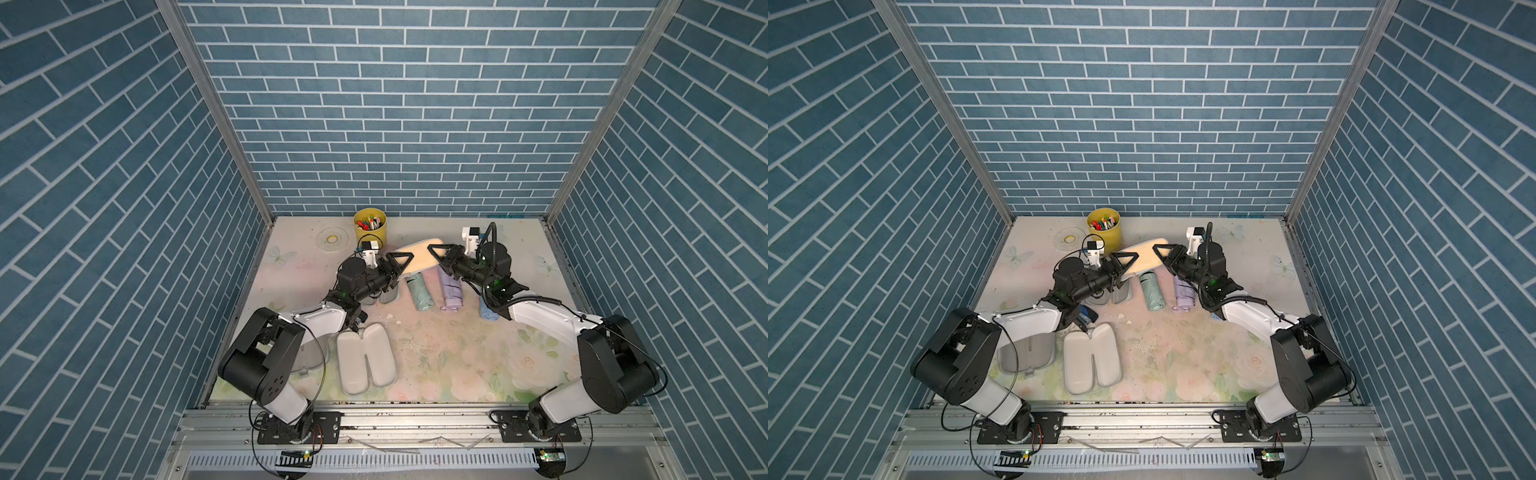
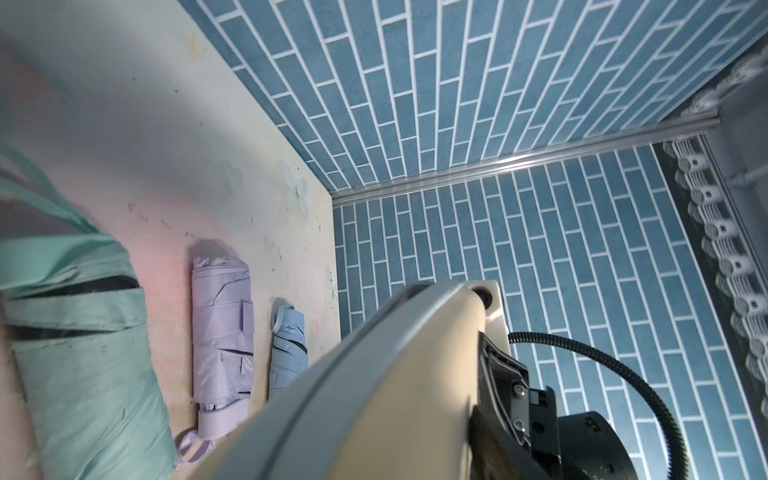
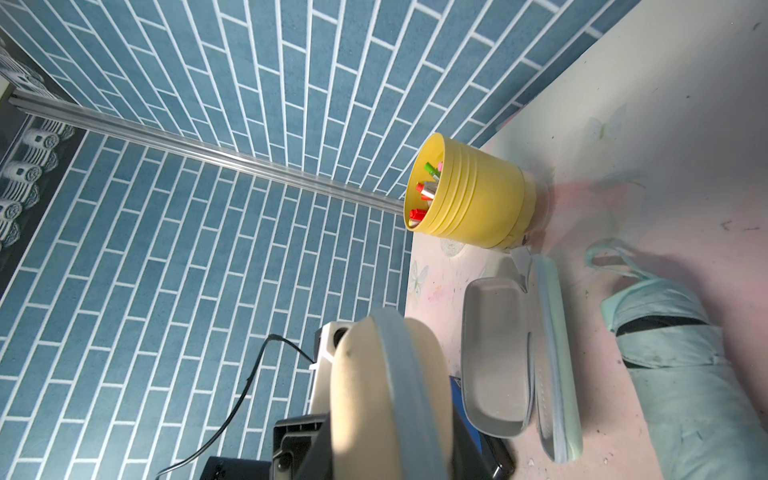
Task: Put umbrellas into zippered umbrella sleeves
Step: Adjust the umbrella sleeve, then zip the zipper on the umbrella sleeve.
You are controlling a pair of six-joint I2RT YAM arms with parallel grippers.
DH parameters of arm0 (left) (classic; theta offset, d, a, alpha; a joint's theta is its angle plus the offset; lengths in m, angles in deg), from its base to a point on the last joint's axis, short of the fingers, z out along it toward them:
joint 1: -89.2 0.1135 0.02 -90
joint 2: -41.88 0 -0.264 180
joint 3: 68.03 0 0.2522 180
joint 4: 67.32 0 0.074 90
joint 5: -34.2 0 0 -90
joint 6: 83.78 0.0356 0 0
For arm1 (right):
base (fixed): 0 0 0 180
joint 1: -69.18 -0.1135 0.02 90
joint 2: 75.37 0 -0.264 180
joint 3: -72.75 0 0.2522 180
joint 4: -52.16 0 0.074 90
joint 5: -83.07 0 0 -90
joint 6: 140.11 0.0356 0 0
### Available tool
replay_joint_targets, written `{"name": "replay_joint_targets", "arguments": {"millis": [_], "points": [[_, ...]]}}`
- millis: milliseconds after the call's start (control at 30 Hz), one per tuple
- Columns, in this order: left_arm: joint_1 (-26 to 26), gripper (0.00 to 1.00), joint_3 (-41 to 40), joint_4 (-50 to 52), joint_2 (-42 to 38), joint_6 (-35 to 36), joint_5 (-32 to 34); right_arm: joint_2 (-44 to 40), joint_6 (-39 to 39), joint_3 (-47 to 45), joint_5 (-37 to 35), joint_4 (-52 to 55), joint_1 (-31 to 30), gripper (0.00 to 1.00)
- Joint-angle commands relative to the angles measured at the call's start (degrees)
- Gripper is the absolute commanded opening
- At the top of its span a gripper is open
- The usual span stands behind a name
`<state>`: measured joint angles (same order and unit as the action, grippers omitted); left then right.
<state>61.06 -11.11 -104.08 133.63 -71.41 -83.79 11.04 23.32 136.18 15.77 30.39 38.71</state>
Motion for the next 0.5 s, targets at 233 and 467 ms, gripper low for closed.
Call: {"name": "replay_joint_targets", "arguments": {"millis": [233,467], "points": [[6.23,0.16,4.18,1.91,-1.06,-0.67,-12.77,-13.82,-31.29,1.16,10.63,33.32,7.78,0.63],[8.63,0.15,6.62,7.00,-3.14,2.39,-21.97,-22.84,-69.20,-7.50,-15.67,34.83,-2.85,0.39]]}}
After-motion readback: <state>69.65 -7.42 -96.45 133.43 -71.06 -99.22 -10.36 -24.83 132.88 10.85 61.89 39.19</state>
